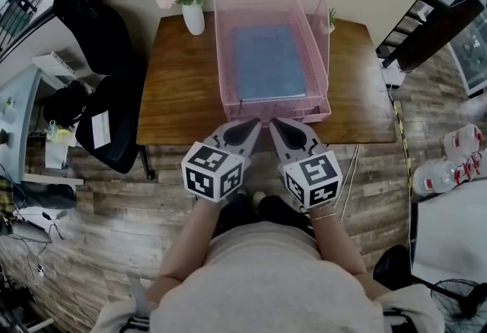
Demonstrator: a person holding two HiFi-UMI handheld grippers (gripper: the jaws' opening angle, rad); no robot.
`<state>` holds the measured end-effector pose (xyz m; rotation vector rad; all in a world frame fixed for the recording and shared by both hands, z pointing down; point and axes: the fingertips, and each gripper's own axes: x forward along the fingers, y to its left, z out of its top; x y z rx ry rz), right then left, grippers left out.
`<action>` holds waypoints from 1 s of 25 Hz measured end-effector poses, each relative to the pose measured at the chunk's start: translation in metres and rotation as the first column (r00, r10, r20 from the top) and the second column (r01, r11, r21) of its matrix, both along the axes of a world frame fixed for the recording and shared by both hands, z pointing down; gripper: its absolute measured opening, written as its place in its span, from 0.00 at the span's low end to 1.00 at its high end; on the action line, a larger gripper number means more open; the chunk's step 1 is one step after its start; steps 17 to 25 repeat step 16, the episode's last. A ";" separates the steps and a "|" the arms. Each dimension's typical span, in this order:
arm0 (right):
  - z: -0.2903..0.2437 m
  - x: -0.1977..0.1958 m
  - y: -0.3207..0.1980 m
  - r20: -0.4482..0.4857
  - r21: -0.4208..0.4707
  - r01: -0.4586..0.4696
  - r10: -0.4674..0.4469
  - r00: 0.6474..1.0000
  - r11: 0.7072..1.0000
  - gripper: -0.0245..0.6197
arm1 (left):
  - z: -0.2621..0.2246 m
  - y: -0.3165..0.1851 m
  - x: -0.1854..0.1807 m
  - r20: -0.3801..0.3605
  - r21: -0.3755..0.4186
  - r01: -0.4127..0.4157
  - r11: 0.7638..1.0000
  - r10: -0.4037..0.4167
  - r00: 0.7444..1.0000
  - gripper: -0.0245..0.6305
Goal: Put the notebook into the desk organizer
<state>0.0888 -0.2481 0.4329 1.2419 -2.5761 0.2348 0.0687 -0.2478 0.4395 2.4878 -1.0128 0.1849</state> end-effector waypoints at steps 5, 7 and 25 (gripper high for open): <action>-0.001 -0.001 -0.001 -0.006 0.009 0.007 -0.007 1.000 1.000 0.05 | 0.001 -0.001 0.001 -0.005 -0.007 0.003 1.000 -0.003 1.000 0.05; -0.002 -0.002 -0.001 -0.006 0.014 0.013 -0.013 1.000 1.000 0.05 | 0.001 -0.001 0.001 -0.005 -0.008 0.004 1.000 -0.004 1.000 0.05; -0.003 -0.003 0.000 0.011 0.007 0.022 -0.022 1.000 1.000 0.05 | 0.001 0.001 0.001 -0.018 -0.019 0.002 1.000 -0.002 1.000 0.05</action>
